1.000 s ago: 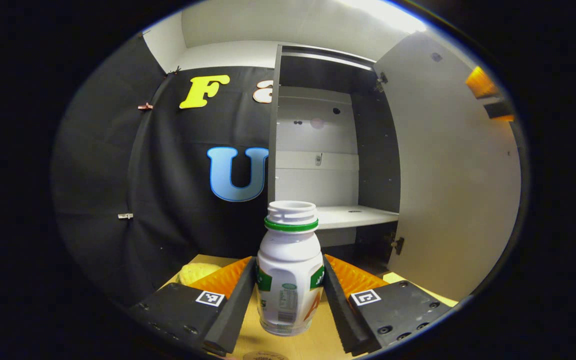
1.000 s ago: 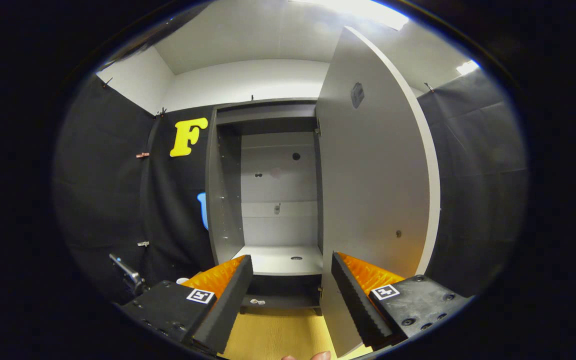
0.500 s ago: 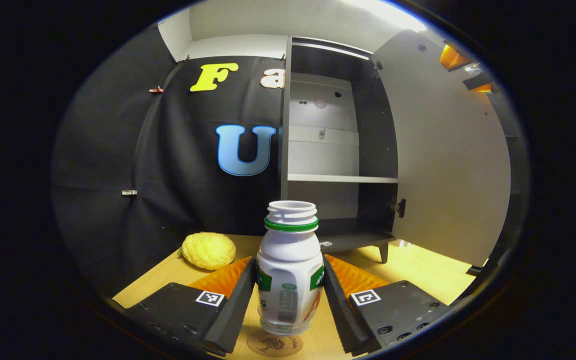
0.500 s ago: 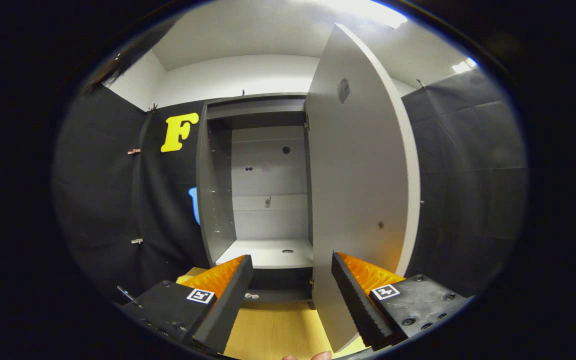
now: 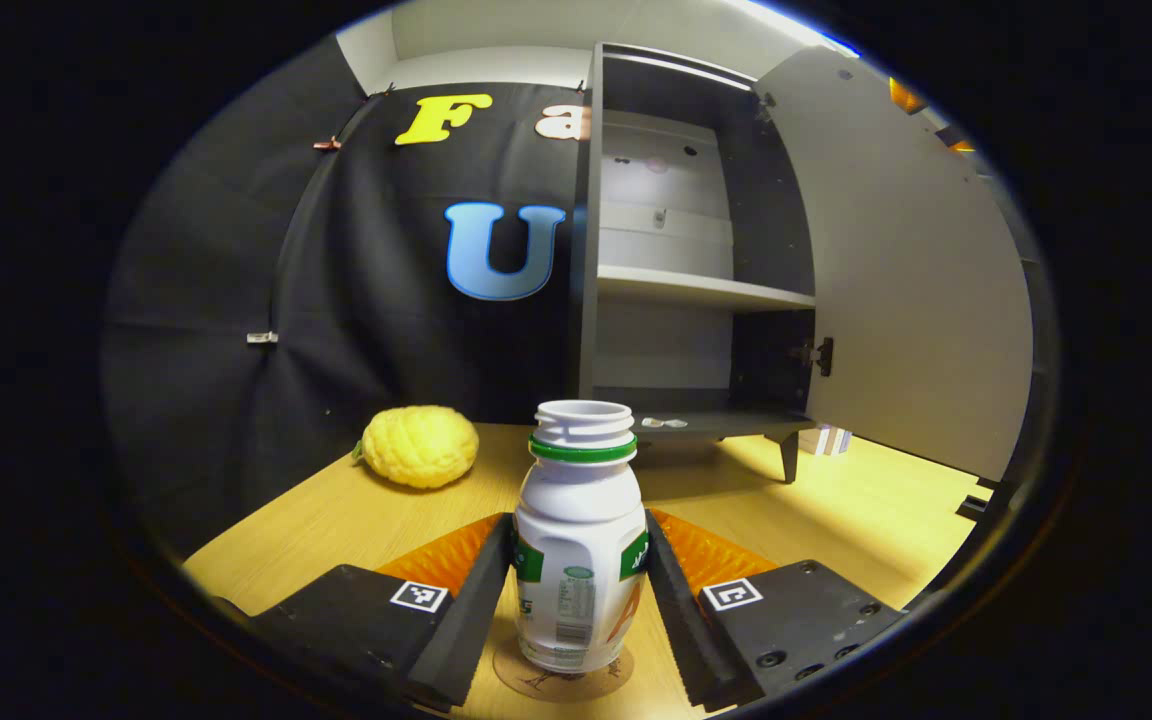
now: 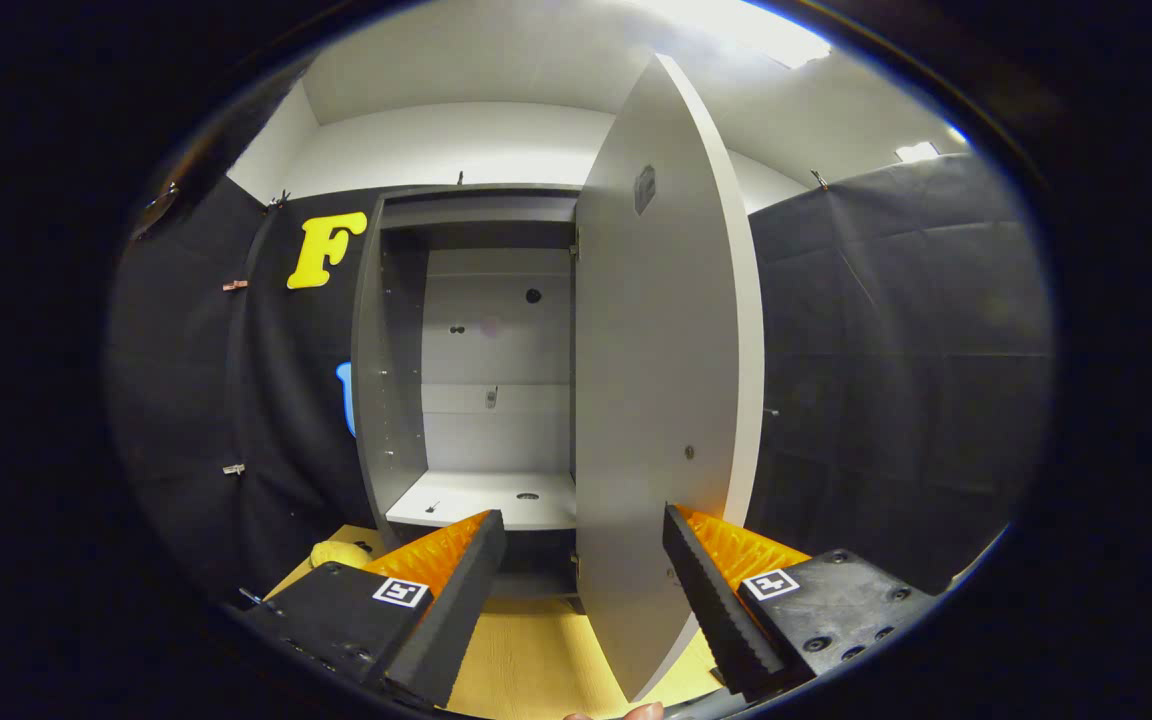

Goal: Open the cabinet door with the right hand, grasp the bottle in the cabinet with the left hand and place it on the coaster, then close the cabinet door with the right hand.

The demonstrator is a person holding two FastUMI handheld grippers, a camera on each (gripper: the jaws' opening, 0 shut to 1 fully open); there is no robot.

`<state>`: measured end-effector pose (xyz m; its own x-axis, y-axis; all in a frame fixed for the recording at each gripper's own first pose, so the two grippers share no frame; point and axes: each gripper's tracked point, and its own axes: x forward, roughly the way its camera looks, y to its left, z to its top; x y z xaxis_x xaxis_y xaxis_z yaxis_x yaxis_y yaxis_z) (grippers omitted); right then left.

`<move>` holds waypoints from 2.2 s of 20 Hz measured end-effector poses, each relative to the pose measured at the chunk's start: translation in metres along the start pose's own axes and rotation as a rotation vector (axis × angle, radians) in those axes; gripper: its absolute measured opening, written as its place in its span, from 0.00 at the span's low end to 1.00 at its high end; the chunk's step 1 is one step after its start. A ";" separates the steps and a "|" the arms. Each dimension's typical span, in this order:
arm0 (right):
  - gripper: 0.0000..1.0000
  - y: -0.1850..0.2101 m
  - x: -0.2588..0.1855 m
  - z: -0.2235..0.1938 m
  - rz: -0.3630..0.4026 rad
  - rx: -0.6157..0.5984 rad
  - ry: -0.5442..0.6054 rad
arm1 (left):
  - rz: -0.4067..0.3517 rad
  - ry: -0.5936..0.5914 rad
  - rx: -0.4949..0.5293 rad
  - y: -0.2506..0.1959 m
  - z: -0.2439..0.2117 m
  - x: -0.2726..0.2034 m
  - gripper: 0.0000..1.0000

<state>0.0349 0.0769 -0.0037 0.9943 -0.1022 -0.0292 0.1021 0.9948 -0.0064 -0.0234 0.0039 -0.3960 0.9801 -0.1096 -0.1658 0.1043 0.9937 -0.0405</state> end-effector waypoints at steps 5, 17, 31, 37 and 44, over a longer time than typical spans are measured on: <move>0.97 0.002 0.002 -0.001 -0.002 -0.019 0.003 | -0.029 -0.003 0.005 -0.009 0.000 -0.005 0.82; 0.96 -0.005 -0.004 -0.007 0.016 -0.012 -0.002 | -0.015 0.027 0.028 -0.015 0.047 -0.042 0.96; 0.96 -0.075 -0.039 0.008 0.096 0.092 -0.018 | 0.075 -0.079 0.022 -0.043 0.234 -0.072 0.95; 0.98 -0.149 -0.010 0.003 0.013 0.085 0.007 | 0.092 -0.076 0.001 -0.076 0.279 -0.074 0.95; 0.98 -0.178 0.019 -0.006 0.027 0.089 0.049 | 0.115 -0.072 0.004 -0.086 0.298 -0.082 0.94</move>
<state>0.0355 -0.1027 -0.0093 0.9943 -0.0734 -0.0769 0.0798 0.9933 0.0835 -0.0624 -0.0654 -0.0854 0.9952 0.0069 -0.0975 -0.0091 0.9997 -0.0215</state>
